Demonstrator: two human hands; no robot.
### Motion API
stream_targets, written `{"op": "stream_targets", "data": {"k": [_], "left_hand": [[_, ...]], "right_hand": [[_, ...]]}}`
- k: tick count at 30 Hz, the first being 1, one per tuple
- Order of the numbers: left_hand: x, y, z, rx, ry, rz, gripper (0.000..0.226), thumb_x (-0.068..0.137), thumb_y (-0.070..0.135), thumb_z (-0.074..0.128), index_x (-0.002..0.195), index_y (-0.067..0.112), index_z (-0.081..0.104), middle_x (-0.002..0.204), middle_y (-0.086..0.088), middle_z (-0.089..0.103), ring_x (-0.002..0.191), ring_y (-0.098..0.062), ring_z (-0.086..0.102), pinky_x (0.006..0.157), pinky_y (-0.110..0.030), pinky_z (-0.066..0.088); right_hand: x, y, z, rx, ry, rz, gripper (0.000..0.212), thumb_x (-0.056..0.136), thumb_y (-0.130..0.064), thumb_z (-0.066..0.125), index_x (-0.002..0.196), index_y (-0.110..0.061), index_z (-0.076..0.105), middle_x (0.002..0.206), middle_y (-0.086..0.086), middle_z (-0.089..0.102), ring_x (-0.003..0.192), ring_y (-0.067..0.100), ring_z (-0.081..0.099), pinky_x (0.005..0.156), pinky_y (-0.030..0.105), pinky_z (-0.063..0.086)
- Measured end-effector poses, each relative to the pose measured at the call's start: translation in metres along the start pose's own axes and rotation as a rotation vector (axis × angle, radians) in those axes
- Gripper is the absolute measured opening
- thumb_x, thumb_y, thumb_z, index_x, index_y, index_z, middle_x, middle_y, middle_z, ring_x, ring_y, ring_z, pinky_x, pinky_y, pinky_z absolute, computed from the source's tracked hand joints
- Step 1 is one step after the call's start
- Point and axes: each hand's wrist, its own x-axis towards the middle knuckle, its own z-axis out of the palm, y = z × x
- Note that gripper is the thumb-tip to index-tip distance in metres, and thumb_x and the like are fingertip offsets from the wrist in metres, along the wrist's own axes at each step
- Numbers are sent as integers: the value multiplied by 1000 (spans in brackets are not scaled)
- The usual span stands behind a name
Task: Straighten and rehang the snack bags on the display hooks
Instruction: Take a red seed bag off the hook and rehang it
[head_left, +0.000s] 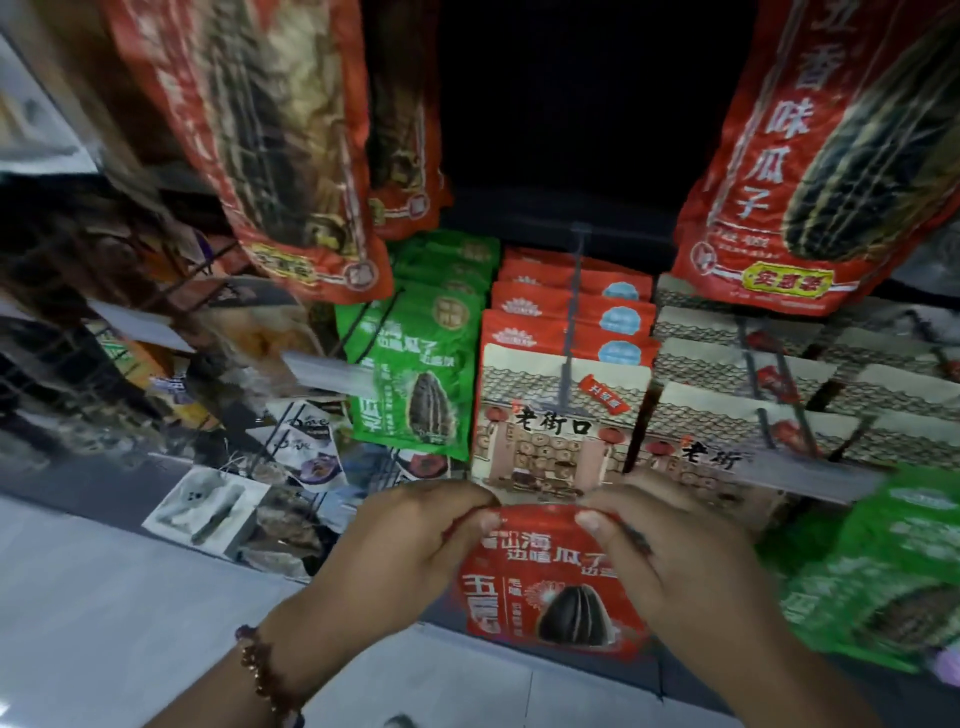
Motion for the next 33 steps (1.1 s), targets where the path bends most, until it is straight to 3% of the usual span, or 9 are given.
{"op": "stream_targets", "data": {"k": [5, 8, 13, 15, 22, 25, 27, 30, 33], "left_hand": [[-5, -60, -36, 17, 91, -12, 24, 96, 48, 42, 104, 32, 59, 87, 15, 66, 75, -3, 58, 59, -17, 43], [-9, -95, -53, 36, 107, 2, 25, 97, 44, 45, 104, 30, 64, 89, 13, 67, 77, -6, 60, 63, -21, 46], [-15, -137, -75, 20, 95, -17, 22, 96, 37, 50, 103, 25, 67, 90, 11, 69, 79, -8, 62, 62, -23, 47], [-13, -151, -82, 24, 89, -19, 25, 95, 38, 49, 102, 24, 68, 90, 10, 70, 77, -10, 63, 61, -23, 46], [10, -185, -93, 6, 60, -3, 26, 97, 42, 49, 97, 23, 66, 83, 11, 68, 66, 0, 58, 54, -12, 39], [23, -193, -98, -43, 57, 4, 24, 97, 40, 52, 94, 21, 66, 83, 10, 69, 66, -1, 60, 54, -21, 48], [30, -197, -104, -95, 52, 16, 26, 97, 43, 52, 95, 21, 66, 83, 11, 68, 69, -4, 63, 57, -33, 54], [41, -198, -113, -161, 54, 44, 35, 94, 49, 47, 95, 20, 67, 81, 13, 68, 70, -2, 64, 56, -36, 54], [51, -200, -115, -210, 26, 29, 24, 95, 40, 52, 93, 22, 67, 77, 13, 68, 67, -3, 63, 54, -36, 52]], "right_hand": [[35, -44, 48, -59, -3, 28, 21, 95, -43, 41, 99, -36, 61, 89, -17, 61, 69, 2, 59, 47, 22, 51], [52, -65, 76, -117, 43, 5, 29, 95, -41, 42, 97, -29, 69, 92, -15, 66, 82, 0, 56, 58, 19, 51], [80, -94, 110, -157, 33, 63, 14, 90, -37, 57, 92, -31, 70, 86, -18, 67, 76, 1, 59, 67, 18, 32], [88, -98, 119, -108, -40, 131, 12, 93, -36, 59, 96, -30, 70, 89, -17, 67, 76, 3, 60, 67, 18, 39], [114, -92, 130, 67, -94, 297, 17, 95, -32, 59, 103, -25, 72, 84, -17, 66, 76, 3, 61, 68, 28, 50], [125, -91, 127, 76, -111, 329, 21, 96, -31, 58, 109, -23, 72, 72, -19, 62, 62, -4, 57, 52, 11, 37], [134, -92, 122, 85, -89, 337, 20, 96, -28, 58, 110, -23, 72, 67, -21, 59, 56, -6, 55, 48, 10, 35], [145, -94, 114, 104, -56, 339, 17, 96, -28, 57, 105, -24, 71, 80, -19, 66, 65, -2, 59, 55, 15, 38], [152, -95, 111, 96, -46, 343, 16, 95, -28, 59, 104, -23, 72, 79, -20, 63, 66, -3, 57, 57, 19, 39]]}}
